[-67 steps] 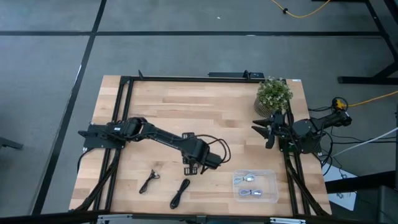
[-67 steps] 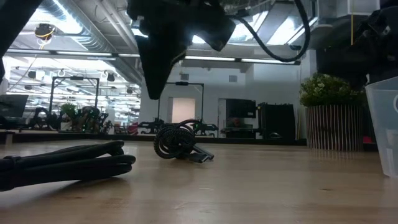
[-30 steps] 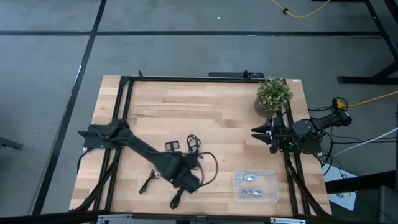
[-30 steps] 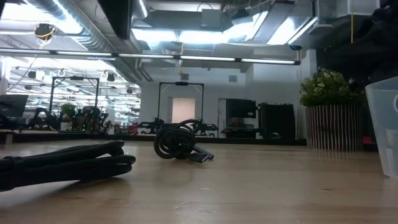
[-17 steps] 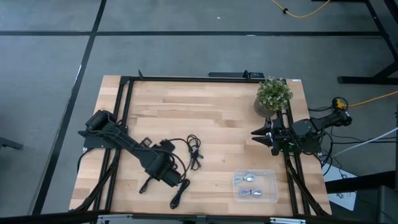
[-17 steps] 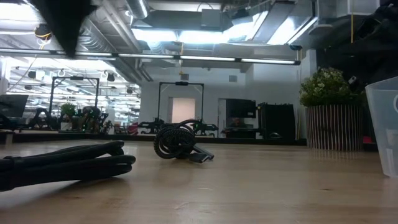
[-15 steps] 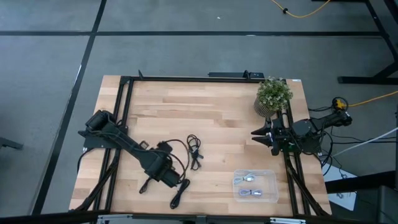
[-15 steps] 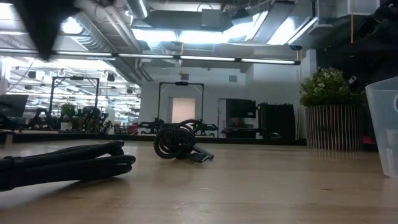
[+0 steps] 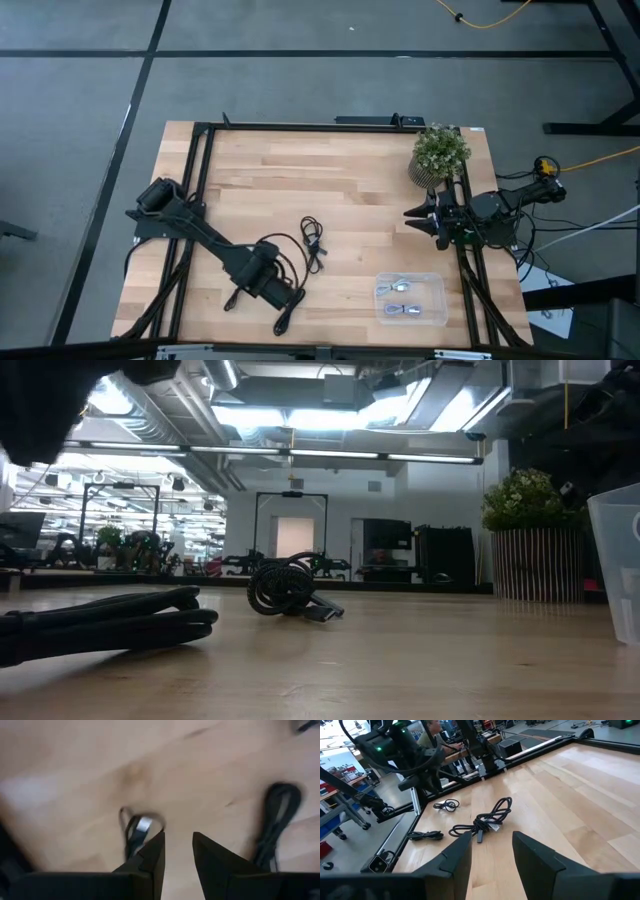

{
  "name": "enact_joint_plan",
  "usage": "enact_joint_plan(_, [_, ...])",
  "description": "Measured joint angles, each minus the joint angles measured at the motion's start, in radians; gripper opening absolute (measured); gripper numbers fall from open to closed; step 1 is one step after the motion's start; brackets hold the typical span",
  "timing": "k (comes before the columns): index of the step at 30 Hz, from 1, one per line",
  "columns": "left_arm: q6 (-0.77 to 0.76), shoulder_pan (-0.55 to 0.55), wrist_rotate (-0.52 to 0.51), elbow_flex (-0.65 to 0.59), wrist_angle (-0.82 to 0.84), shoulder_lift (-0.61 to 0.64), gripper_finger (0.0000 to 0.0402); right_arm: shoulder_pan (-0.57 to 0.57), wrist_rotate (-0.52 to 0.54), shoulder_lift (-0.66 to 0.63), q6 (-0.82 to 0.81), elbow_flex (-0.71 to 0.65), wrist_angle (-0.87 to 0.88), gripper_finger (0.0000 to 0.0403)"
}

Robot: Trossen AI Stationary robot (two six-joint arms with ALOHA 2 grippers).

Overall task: Pick and place USB-C Cables
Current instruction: Put the bottom left black charger cable into the transparent bin

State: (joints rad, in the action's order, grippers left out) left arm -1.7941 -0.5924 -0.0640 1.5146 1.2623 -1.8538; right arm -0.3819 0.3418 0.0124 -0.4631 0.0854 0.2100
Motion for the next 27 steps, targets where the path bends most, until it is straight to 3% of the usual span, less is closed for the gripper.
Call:
enact_joint_plan(3, [0.001,-0.029,-0.072,0.001,-0.012,-0.007,0.0092,0.000,-0.004,0.000,0.000,0.000,0.000,0.0147])
enact_joint_plan(9, [-0.141,-0.077,-0.083,0.001,-0.009,-0.023,0.0092,0.000,-0.004,0.000,0.000,0.000,0.000,0.0147])
enact_joint_plan(12, [-0.215,-0.096,-0.075,0.002,0.016,-0.033,0.0092,0.000,-0.004,0.000,-0.002,0.000,0.000,0.0147])
enact_joint_plan(19, [-0.156,-0.148,0.007,-0.018,0.035,-0.102,0.0092,0.000,-0.004,0.000,-0.003,0.000,0.001,0.0147])
enact_joint_plan(27, [-0.191,-0.173,0.067,-0.020,0.039,-0.137,0.0092,0.000,-0.004,0.000,-0.003,0.000,0.000,0.0147])
